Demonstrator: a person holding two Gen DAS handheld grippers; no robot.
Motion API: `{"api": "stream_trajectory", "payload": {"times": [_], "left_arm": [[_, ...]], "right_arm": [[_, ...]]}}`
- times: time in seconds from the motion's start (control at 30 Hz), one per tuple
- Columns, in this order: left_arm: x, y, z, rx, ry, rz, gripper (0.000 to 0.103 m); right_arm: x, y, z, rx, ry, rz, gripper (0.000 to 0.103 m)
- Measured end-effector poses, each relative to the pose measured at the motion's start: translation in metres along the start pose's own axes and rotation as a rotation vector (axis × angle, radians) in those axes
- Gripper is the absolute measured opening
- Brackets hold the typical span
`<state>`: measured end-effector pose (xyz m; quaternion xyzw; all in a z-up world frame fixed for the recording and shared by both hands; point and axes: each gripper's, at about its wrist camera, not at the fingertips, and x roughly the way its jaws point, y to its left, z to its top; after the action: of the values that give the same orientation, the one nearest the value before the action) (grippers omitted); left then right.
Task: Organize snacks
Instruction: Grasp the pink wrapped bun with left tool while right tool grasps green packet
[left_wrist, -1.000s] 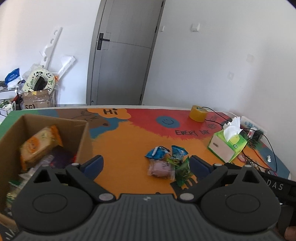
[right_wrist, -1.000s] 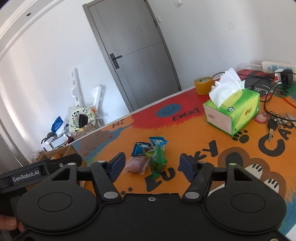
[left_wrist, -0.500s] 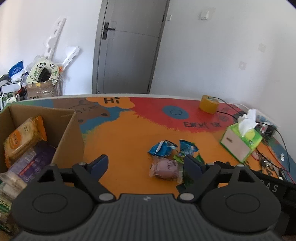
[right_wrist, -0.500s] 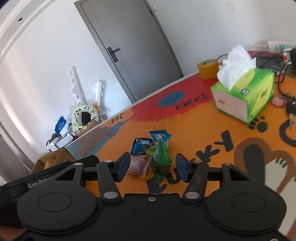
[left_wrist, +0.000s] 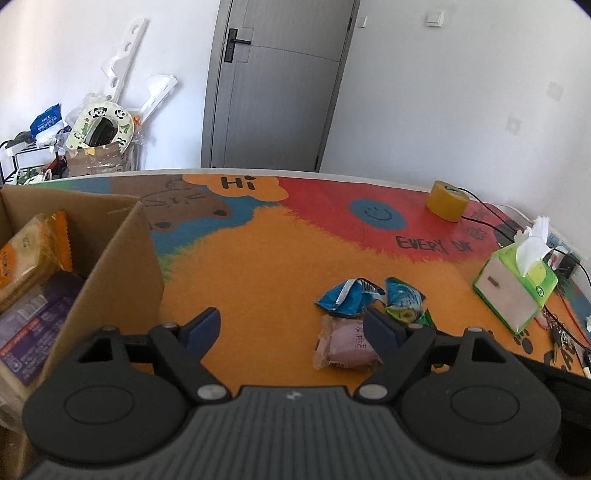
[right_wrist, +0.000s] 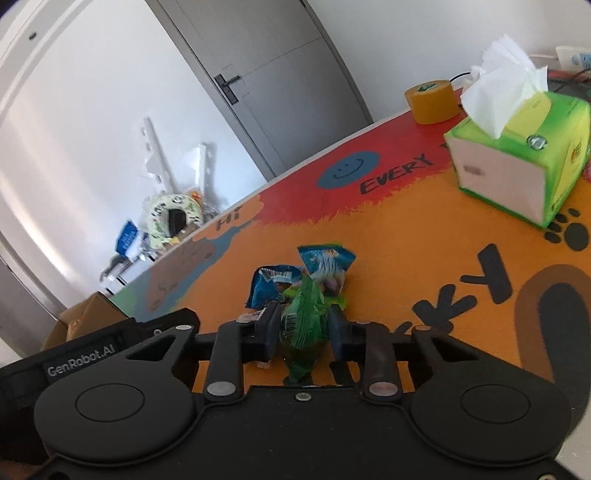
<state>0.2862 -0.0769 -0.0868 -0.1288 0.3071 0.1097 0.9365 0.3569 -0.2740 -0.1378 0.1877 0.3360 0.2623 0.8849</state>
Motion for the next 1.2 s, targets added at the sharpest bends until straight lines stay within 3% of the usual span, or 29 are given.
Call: {"api": "stream_trajectory", "payload": {"times": [0.43, 0.87, 1.03, 1.1, 1.17, 1.2], "left_arm": [[0.018, -0.022, -0.006, 0.043, 0.016, -0.008, 0.084], [0.033, -0.044, -0.013, 0.074, 0.023, -0.028, 0.084], [0.045, -0.053, -0.021, 0.107, 0.067, 0.022, 0.083], [0.045, -0.053, -0.025, 0.117, 0.058, 0.029, 0.074], [0.042, -0.052, -0.026, 0.125, 0.051, 0.031, 0.053], [0.040, -0.051, -0.025, 0.118, 0.050, 0.032, 0.051]], "right_arm": [[-0.033, -0.026, -0.007, 0.098, -0.126, 0.016, 0.021], [-0.039, -0.041, -0.011, 0.131, -0.145, -0.018, 0.021], [-0.039, -0.042, -0.013, 0.141, -0.144, -0.032, 0.021], [-0.040, -0.042, -0.013, 0.144, -0.145, -0.035, 0.022], [-0.040, -0.041, -0.014, 0.143, -0.143, -0.037, 0.022], [-0.039, -0.040, -0.015, 0.144, -0.141, -0.037, 0.022]]}}
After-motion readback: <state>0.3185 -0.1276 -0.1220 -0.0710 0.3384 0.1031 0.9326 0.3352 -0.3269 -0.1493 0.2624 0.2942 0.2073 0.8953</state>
